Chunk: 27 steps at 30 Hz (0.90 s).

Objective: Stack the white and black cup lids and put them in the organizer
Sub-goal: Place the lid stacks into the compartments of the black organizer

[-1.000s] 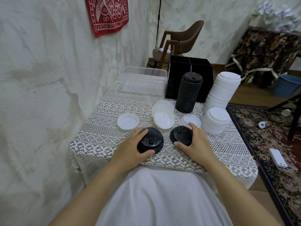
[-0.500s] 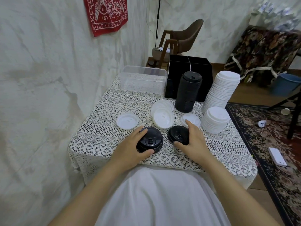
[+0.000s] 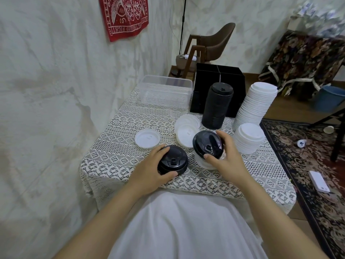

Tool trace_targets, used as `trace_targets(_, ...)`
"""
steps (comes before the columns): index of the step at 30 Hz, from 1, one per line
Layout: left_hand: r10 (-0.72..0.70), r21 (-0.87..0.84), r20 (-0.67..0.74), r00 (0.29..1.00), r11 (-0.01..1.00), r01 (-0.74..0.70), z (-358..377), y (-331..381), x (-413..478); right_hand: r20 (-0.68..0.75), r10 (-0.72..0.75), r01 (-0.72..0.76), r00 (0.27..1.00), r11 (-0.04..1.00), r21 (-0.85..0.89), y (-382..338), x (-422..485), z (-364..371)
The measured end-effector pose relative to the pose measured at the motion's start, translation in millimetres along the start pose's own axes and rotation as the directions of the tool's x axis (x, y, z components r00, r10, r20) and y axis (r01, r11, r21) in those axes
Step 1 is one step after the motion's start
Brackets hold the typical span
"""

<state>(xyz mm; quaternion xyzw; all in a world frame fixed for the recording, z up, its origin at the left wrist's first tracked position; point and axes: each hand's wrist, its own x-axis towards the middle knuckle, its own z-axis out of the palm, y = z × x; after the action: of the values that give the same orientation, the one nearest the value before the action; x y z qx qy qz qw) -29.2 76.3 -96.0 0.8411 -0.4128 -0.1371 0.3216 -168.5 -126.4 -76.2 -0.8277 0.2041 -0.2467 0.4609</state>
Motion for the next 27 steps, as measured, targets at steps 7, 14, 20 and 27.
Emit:
trace_targets(7, -0.077, -0.137, -0.004, 0.997, 0.988, 0.075, 0.2, -7.4, 3.4, 0.314, -0.11, 0.124, 0.943, 0.992, -0.027, -22.8, 10.8, 32.9)
trace_targets(14, -0.086, -0.214, 0.0, 0.996, 0.973, 0.084, 1.6, -13.3, 6.2, 0.44, -0.068, 0.132, 0.895, 0.985, -0.116, -17.5, 14.0, 52.2)
trace_targets(20, -0.07, -0.207, -0.008, 0.998, 0.976, 0.066, 2.5, -12.6, 6.6, 0.48, -0.028, 0.137, 0.877, 0.972, -0.193, -15.7, 14.9, 57.8)
trace_targets(27, 0.061, -0.094, -0.029, 0.998, 0.993, -0.064, 1.1, -12.8, 4.9, 0.513, -0.016, 0.179, 0.858, 0.946, -0.269, -21.1, 19.5, 59.9)
